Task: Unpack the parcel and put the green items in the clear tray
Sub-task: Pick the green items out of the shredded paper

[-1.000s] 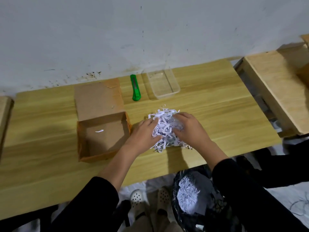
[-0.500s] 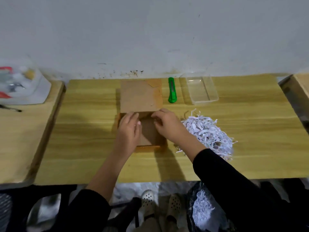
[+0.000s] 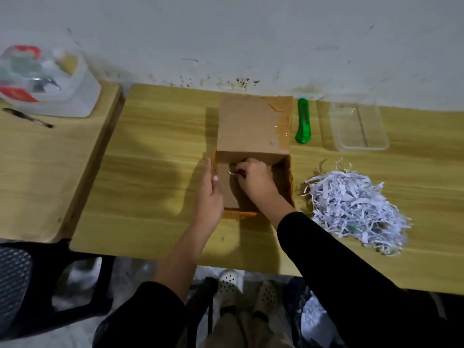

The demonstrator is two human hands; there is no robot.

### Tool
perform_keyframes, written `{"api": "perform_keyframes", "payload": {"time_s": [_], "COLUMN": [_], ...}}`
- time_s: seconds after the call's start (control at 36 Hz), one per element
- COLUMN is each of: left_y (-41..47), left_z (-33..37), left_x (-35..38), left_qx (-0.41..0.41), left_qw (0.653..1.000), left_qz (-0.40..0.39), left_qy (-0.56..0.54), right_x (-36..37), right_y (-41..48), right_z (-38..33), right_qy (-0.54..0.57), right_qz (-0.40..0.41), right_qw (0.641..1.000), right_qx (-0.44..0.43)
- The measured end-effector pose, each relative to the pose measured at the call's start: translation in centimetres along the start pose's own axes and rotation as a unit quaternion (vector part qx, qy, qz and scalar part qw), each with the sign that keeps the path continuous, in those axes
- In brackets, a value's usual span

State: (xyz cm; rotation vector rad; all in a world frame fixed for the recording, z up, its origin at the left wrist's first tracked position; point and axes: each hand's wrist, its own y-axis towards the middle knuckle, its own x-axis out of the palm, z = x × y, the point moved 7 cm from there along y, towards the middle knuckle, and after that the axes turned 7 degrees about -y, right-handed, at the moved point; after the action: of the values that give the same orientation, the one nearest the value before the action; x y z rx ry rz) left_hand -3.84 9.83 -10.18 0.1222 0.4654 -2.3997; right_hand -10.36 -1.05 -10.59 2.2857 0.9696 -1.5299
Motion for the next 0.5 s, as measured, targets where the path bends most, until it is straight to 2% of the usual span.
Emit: {"api": "perform_keyframes", "payload": {"time_s": [0.28,0.42,0.5], "left_y": [-0.2,-0.3,-0.5], "left_z": [0.3,1.3,2.6], "left_x": [0.2,-0.2,0.4], "left_qx": [0.004,0.055,0.088], "left_qw": [1.000,0.985,0.975], "left_qz": [-0.006,0.023,0.040], "left_qy": [0.009,0.160,0.202], "right_x": [0.2,-2.8,-5.7], "right_y": [-0.4,-1.6,-2.7], "right_z": [-0.2,0.8,2.8], "right_qy": [-0.012,0.040,0.073], "right_qz": [-0.062,0.007,0.057], "right_qw": [0.998,0.999,0.995], "right_qx": [0.007,-0.019,-0.025]}}
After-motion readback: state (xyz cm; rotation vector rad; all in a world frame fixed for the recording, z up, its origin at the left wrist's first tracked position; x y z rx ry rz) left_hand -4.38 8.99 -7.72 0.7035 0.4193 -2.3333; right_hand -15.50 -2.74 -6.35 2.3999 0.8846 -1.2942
